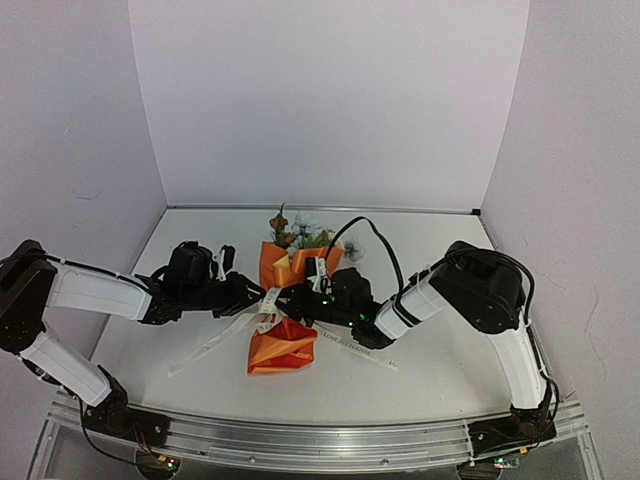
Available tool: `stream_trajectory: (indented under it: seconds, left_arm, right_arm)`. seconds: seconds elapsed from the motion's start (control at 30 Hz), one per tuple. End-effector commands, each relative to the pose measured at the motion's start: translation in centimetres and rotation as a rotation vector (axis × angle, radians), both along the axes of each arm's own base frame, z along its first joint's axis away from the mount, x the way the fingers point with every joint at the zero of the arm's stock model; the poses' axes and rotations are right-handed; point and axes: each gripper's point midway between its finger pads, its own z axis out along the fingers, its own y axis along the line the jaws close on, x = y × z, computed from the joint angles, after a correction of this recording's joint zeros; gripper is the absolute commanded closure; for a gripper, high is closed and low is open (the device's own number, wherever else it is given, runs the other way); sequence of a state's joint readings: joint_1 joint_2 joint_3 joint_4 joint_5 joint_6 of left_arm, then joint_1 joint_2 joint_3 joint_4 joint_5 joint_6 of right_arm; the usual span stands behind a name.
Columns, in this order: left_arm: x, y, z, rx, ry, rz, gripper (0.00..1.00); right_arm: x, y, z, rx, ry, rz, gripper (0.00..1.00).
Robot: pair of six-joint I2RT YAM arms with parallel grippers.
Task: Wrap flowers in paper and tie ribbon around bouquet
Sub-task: Cross the half-tied ribbon over the folded bouquet.
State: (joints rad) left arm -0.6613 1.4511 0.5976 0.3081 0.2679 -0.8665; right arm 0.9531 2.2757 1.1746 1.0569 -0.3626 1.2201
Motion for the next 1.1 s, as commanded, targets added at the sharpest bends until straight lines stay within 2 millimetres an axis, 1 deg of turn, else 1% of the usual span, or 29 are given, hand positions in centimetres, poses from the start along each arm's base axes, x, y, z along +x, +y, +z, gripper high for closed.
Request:
stream_trajectory:
  seconds: [0.0, 0.27, 0.67, 0.77, 0.87, 0.93, 1.07]
  left_arm:
    - [1.1, -0.4, 2.5, -0.056, -0.072, 0.026, 0.7]
    - [1.1, -1.3, 1.5, -0.064, -0.031, -0.003, 0.68]
    - [0.7, -2.1, 1.1, -0.081, -0.01, -0.048, 0.68]
    - [0.7, -2.2, 0.8, -0.081, -0.001, -0.052, 0.68]
    - [0.7, -2.0, 0.4, -0.069, 0.016, -0.043, 0.67]
    - [0.6, -1.8, 0.4, -0.077, 0.017, -0.033, 0.65]
    - [0.5, -2.1, 0.6, -0.095, 0.014, -0.048, 0.61]
  right_arm:
    - [0.4, 0.6, 1.8, 0.061, -0.033, 0.015, 1.0]
    - [0.5, 0.8, 1.9, 0.068, -0.03, 0.018, 1.0]
    - [0.4, 0.7, 1.0, 0.061, -0.012, 0.037, 1.0]
    - [0.4, 0.5, 1.1, 0.063, -0.015, 0.035, 1.0]
    - [0.5, 0.4, 1.8, 0.082, -0.028, 0.035, 1.0]
    - [0.4, 0.4, 2.1, 0.088, -0.035, 0.039, 1.0]
    - [0.3, 0.4, 2.1, 0.098, -0.03, 0.051, 1.0]
